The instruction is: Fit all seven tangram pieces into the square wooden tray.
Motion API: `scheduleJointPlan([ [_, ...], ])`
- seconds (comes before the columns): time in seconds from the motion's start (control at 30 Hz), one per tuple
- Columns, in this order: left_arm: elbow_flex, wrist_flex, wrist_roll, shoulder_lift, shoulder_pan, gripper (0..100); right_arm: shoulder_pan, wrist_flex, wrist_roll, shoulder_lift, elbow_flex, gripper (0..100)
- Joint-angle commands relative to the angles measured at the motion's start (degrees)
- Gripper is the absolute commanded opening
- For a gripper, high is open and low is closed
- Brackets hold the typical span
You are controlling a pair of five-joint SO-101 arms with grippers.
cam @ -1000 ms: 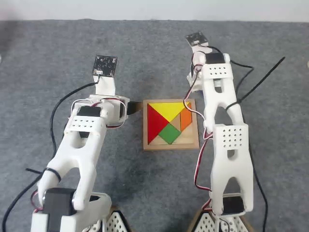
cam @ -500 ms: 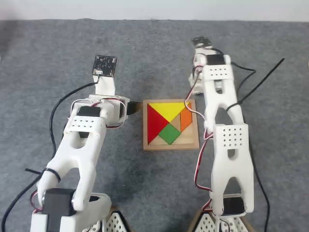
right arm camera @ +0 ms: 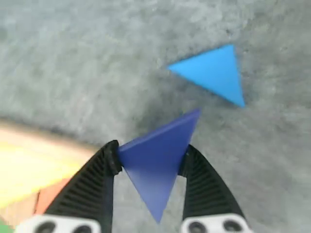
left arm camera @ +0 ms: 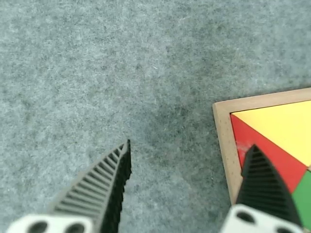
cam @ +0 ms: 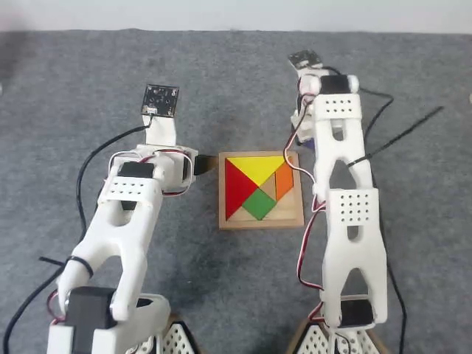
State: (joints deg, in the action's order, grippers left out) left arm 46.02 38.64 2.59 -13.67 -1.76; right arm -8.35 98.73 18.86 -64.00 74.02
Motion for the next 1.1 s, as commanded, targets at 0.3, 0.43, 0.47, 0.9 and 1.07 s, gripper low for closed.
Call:
scheduleJointPlan([
  [0.3,-0.22,-1.14,-0.7,-0.35,-0.09,35,-5.85,4.53,28.04,15.96,-14.15,0.8],
  [0.43,-0.22,-1.14,-0.7,-0.35,-0.09,35,-10.77,4.44,41.76,32.92,-37.8,0.8],
  [0.47,-0.22,-1.14,-0.7,-0.35,-0.09,35,-12.0,4.26,45.54,38.11,-44.92,0.8],
  [0.9,0.22,-1.05,-0.7,-0.35,-0.09,35,-20.97,-11.56,62.33,74.68,-95.65,0.8],
  [1.07,0.4,-1.14,-0.7,-0.35,-0.09,35,-21.14,-13.23,64.44,71.43,-95.65,0.8],
])
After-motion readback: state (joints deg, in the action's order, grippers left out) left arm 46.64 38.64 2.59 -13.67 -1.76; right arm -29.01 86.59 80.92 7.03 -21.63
